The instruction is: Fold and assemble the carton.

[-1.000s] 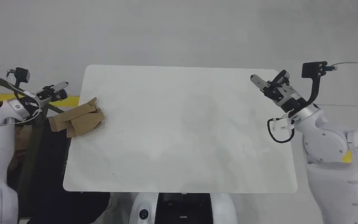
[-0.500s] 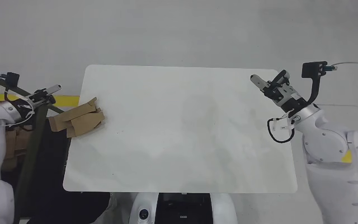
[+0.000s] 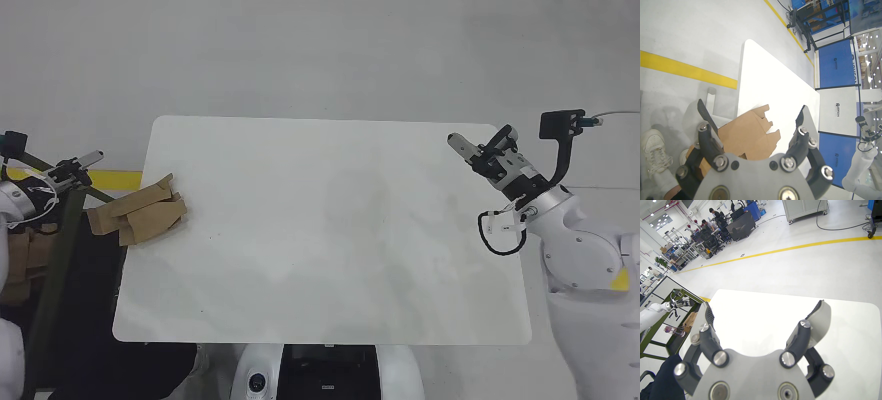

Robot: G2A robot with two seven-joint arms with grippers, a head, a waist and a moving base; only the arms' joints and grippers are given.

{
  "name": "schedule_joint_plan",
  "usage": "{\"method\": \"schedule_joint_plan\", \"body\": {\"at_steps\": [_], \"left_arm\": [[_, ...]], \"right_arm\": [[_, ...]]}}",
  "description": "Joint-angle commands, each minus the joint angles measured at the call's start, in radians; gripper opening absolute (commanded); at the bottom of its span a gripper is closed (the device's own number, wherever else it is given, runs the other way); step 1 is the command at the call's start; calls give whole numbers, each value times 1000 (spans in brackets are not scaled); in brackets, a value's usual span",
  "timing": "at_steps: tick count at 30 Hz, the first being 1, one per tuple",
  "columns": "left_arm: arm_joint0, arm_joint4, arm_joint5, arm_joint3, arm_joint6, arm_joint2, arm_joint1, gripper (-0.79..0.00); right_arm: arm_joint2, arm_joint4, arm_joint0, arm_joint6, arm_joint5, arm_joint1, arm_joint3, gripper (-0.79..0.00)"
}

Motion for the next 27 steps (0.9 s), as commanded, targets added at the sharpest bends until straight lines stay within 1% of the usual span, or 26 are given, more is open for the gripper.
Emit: {"method": "schedule_joint_plan", "body": {"at_steps": [1, 6, 9, 13, 17, 19, 22, 27], "left_arm": [[0, 0, 0, 0, 0, 0, 0, 0], [0, 0, 0, 0, 0, 0, 0, 0], [23, 25, 20, -17, 47, 2, 2, 0], [60, 63, 49, -28, 100, -22, 19, 0], [88, 88, 69, -19, 81, -46, 40, 0], [101, 127, 78, -15, 97, -50, 49, 0], [114, 168, 101, -5, 121, -52, 57, 0], [118, 205, 128, 8, 123, -48, 64, 0]], "right_arm": [[0, 0, 0, 0, 0, 0, 0, 0], [0, 0, 0, 0, 0, 0, 0, 0], [0, 0, 0, 0, 0, 0, 0, 0], [0, 0, 0, 0, 0, 0, 0, 0], [0, 0, 0, 0, 0, 0, 0, 0], [0, 0, 0, 0, 0, 0, 0, 0], [0, 0, 0, 0, 0, 0, 0, 0], [0, 0, 0, 0, 0, 0, 0, 0]]}}
